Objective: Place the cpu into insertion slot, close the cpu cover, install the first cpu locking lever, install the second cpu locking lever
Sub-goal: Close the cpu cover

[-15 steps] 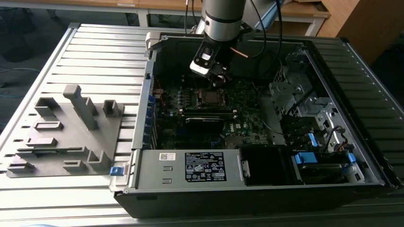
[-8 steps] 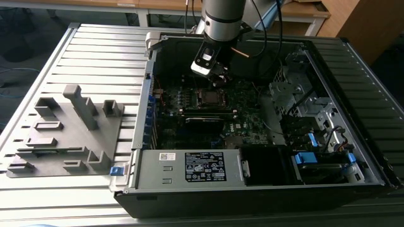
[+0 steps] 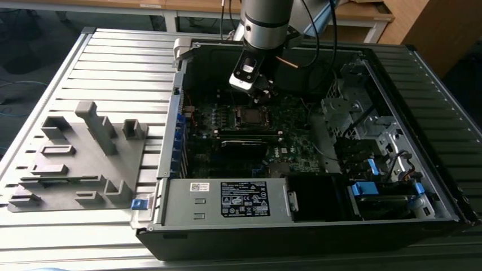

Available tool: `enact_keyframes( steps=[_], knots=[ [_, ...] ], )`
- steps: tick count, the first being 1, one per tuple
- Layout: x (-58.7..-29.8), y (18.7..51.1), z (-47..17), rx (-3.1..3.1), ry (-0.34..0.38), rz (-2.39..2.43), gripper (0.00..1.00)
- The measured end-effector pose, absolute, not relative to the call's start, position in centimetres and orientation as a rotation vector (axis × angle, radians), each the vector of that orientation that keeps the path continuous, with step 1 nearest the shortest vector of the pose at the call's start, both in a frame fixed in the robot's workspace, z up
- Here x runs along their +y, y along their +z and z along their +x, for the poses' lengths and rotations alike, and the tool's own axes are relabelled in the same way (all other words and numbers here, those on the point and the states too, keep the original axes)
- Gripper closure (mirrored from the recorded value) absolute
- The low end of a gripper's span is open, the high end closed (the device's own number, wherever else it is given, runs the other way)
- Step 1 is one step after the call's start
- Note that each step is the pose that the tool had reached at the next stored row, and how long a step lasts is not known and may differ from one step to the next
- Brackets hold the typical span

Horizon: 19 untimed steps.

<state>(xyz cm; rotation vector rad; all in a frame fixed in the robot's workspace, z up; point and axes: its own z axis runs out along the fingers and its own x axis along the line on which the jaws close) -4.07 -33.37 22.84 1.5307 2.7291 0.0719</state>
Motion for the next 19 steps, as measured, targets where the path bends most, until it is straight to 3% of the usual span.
enact_keyframes(
  steps=[19],
  knots=[
    [-33.37,22.84,-4.07,2.821,0.073,1.361,0.89]
  ],
)
